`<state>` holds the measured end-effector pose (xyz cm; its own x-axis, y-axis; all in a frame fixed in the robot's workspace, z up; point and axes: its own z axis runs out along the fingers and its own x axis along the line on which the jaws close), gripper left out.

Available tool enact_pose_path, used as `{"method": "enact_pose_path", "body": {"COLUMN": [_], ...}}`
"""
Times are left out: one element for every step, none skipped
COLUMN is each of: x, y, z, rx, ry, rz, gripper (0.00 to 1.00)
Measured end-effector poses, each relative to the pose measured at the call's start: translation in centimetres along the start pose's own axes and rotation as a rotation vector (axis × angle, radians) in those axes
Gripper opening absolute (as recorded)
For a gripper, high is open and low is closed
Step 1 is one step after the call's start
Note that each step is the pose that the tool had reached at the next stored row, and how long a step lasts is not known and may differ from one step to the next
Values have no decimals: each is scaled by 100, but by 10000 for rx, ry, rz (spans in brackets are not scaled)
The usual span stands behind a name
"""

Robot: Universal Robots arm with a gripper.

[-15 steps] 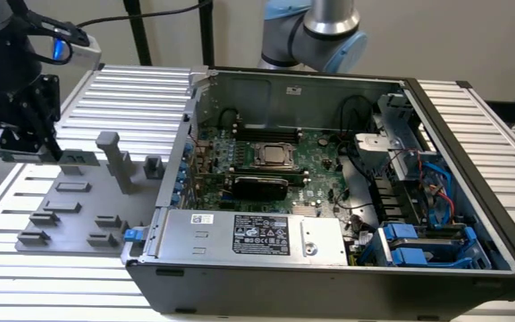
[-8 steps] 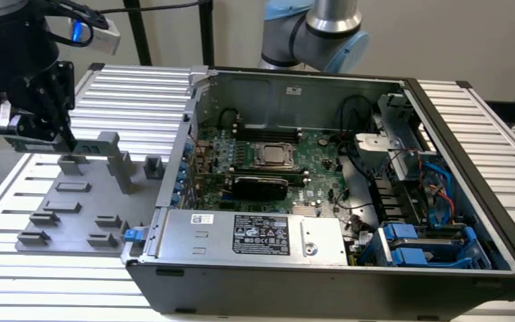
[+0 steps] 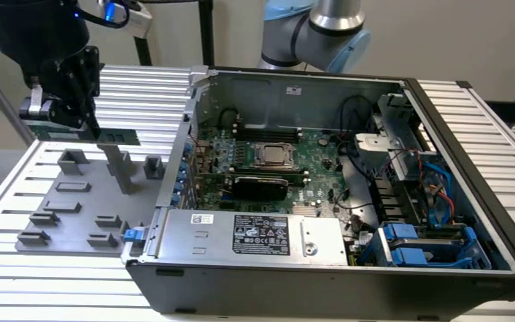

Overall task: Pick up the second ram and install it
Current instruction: 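Pick up the second ram and move it above second insertion slot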

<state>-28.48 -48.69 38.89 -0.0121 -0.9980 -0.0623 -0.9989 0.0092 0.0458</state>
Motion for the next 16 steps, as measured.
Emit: {"method": "enact_pose_path", "body": {"x": [-2, -3, -5, -7, -8, -10, -11, -12, -13, -14, -15, -16, -17, -18, -19, -19], "y": [-46, -90, -134, -178, -222, -266, -311, -356, -401, -448, -494, -538, -583, -628, -673, -718], "z": [-21, -41, -60, -79, -97, -113, -128, -140, -149, -159, -168, -176, -184, -191, -197, -202], "rx": [0, -2, -3, -3, -5, -8, -11, -15, -18, -24, -29, -34, -39, -46, -53, -59], "ry": [-33, -64, -95, -126, -155, -182, -208, -234, -258, -279, -301, -321, -340, -357, -372, -387], "rz": [-2, -4, -5, -6, -6, -9, -10, -11, -11, -11, -13, -14, -13, -13, -13, -15], "gripper": [14, 14, 14, 14, 14, 14, 14, 14, 14, 14, 14, 14, 14, 14, 14, 14]}}
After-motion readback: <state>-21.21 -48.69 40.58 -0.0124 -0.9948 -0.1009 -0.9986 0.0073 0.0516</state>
